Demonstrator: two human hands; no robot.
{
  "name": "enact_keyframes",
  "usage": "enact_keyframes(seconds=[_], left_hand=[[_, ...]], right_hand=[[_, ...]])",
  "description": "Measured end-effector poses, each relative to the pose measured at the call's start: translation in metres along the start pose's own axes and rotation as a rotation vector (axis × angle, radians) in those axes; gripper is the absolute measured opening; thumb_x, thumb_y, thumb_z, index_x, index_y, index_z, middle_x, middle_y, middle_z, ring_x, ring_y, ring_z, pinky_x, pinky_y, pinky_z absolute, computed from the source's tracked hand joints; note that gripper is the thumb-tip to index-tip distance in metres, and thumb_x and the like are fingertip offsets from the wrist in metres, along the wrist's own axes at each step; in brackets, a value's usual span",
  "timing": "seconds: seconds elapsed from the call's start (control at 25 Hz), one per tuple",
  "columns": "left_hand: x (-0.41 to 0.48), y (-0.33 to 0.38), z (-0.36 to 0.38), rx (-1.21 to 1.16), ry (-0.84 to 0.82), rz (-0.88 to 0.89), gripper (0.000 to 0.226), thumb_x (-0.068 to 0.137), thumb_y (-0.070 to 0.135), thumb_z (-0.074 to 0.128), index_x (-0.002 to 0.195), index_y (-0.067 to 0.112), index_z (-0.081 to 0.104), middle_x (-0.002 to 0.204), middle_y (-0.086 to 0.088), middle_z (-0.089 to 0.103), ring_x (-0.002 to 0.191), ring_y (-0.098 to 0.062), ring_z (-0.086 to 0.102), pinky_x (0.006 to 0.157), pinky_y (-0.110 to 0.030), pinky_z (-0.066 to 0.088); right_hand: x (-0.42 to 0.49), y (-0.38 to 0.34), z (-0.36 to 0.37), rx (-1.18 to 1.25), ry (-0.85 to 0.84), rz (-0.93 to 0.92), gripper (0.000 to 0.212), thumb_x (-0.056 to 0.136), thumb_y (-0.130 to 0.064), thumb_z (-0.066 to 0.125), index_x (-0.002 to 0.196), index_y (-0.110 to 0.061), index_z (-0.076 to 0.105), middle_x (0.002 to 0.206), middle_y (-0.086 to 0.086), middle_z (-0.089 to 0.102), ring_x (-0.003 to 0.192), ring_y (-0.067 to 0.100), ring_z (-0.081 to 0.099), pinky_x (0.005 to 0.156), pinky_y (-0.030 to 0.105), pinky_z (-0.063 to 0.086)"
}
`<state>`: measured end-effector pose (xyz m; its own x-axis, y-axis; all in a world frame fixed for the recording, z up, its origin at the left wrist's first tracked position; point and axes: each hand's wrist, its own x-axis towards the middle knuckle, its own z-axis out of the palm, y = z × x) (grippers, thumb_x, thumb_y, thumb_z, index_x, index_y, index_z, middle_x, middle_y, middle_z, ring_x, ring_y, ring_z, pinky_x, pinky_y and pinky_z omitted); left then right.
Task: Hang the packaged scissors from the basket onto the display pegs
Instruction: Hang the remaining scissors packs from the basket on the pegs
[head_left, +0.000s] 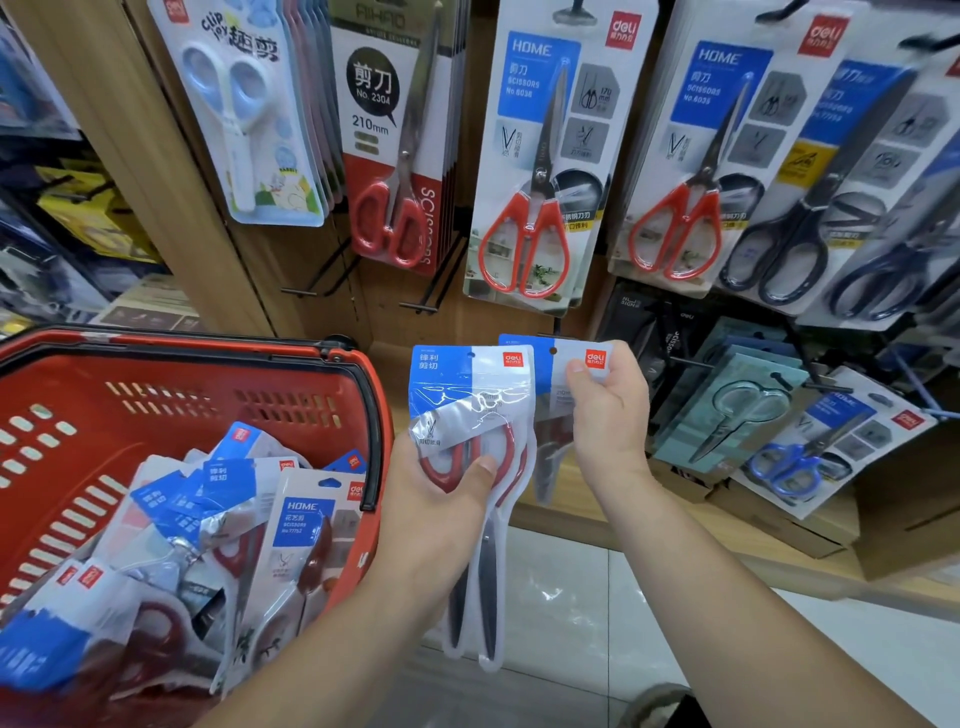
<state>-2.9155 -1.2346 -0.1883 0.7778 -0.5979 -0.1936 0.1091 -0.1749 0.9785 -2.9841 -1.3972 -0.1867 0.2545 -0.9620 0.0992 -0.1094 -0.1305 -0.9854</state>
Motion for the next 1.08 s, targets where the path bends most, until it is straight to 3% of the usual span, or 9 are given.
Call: enact_keyframes(seconds=[0.08,0.28,0.44,0.6,0.84,0.96,1.08], left_hand=[[-0.001,0.003,-0.002,-0.009,-0.010,-0.010,0.046,0.092,0.027,0.081,0.126,0.043,0.055,0.111,0.023,0.070,0.096,0.010,0.068,0.067,-0.007,0.052],[0.001,0.005,-0.002,-0.019,0.004,-0.017,0.049,0.091,0.028,0.082,0.130,0.042,0.056,0.114,0.022,0.071,0.102,0.002,0.071,0.073,-0.012,0.054],[0.004,0.004,0.001,-0.024,-0.002,-0.013,0.049,0.090,0.027,0.083,0.129,0.041,0.056,0.113,0.021,0.071,0.103,0.000,0.071,0.079,-0.016,0.054],[0.006,0.000,0.004,-0.023,0.002,-0.025,0.048,0.090,0.026,0.083,0.127,0.042,0.058,0.112,0.021,0.072,0.103,0.000,0.072,0.084,-0.021,0.057],[0.004,-0.002,0.006,-0.044,0.009,-0.023,0.044,0.090,0.025,0.084,0.121,0.043,0.059,0.108,0.023,0.073,0.096,0.008,0.070,0.084,-0.022,0.057],[0.003,0.001,0.005,-0.051,0.009,-0.027,0.042,0.089,0.025,0.084,0.117,0.045,0.058,0.106,0.023,0.073,0.094,0.008,0.070,0.084,-0.022,0.057],[0.001,0.003,0.003,-0.060,0.006,-0.017,0.046,0.089,0.025,0.084,0.123,0.044,0.059,0.106,0.024,0.073,0.096,0.008,0.071,0.079,-0.019,0.057]], right_hand=[[0.006,0.000,0.001,-0.010,0.009,0.020,0.012,0.103,-0.009,0.054,0.098,0.001,0.052,0.082,0.003,0.059,0.072,0.013,0.055,0.060,0.023,0.044],[0.008,0.008,0.005,-0.030,0.030,0.057,0.007,0.102,-0.009,0.055,0.098,-0.003,0.055,0.083,0.003,0.060,0.072,0.013,0.057,0.061,0.025,0.045],[0.011,0.009,0.003,-0.010,0.044,0.055,0.003,0.101,-0.006,0.055,0.098,-0.004,0.057,0.082,0.000,0.060,0.068,0.002,0.057,0.059,0.016,0.045],[0.008,0.008,0.003,-0.026,-0.006,0.041,0.006,0.103,-0.006,0.055,0.099,-0.001,0.055,0.082,0.000,0.059,0.067,0.003,0.055,0.054,0.010,0.044],[0.000,0.002,0.000,0.050,0.016,-0.004,0.016,0.084,-0.025,0.054,0.086,-0.009,0.054,0.075,-0.002,0.055,0.060,-0.002,0.054,0.056,0.011,0.043],[0.003,-0.007,0.002,0.097,0.019,0.046,0.008,0.088,-0.017,0.058,0.086,-0.010,0.058,0.077,0.000,0.059,0.066,0.005,0.055,0.060,0.019,0.045],[0.008,-0.013,0.005,0.059,0.001,0.149,0.007,0.101,-0.011,0.057,0.098,-0.009,0.063,0.093,0.007,0.068,0.081,0.015,0.062,0.069,0.029,0.046]])
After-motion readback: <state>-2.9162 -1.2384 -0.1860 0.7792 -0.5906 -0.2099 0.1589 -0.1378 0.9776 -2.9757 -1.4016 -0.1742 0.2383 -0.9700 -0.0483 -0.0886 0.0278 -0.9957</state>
